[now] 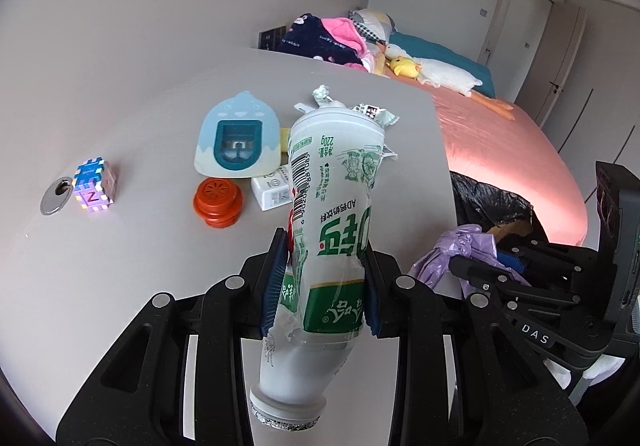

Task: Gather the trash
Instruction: 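Carry the bottle and purple bag over the bin and release both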

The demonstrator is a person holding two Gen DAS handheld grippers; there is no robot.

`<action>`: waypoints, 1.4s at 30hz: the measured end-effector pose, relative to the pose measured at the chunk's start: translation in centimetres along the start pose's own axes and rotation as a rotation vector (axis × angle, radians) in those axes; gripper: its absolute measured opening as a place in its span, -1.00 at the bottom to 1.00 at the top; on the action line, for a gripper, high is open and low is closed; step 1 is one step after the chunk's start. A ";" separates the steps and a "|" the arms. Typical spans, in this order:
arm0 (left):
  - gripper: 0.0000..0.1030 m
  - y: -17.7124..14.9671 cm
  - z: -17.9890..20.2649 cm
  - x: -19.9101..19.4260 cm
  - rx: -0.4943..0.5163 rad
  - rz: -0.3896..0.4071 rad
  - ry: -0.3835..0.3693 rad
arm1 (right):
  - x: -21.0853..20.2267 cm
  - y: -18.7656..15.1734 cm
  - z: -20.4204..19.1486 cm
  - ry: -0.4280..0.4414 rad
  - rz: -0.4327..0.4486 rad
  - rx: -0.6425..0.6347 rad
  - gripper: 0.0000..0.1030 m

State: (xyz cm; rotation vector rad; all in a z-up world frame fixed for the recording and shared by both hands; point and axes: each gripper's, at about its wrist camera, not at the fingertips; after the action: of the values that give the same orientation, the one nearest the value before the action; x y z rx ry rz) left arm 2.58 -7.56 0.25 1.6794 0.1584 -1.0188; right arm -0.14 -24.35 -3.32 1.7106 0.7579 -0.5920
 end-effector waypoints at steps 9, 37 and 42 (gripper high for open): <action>-0.35 1.3 3.1 1.3 0.039 0.004 -0.065 | -2.2 0.4 3.1 -0.050 0.049 0.043 -0.62; -0.35 4.6 13.4 5.4 0.206 -0.019 -0.261 | -9.0 0.7 13.2 -0.177 0.187 0.269 -0.62; -0.35 4.5 16.0 6.6 0.245 -0.054 -0.316 | -10.3 0.6 15.9 -0.200 0.202 0.342 -0.62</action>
State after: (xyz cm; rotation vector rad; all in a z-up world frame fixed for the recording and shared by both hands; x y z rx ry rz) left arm 0.66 -25.23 -1.27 1.7126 -0.1343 -1.3737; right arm -6.70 -41.76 0.37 1.9751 0.3494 -0.7705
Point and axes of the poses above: each gripper's, at about its wrist camera, not at the fingertips, and x roughly the way its jaws point, z to its right, y to its top, and after that the axes turned 13 degrees about x, right-handed
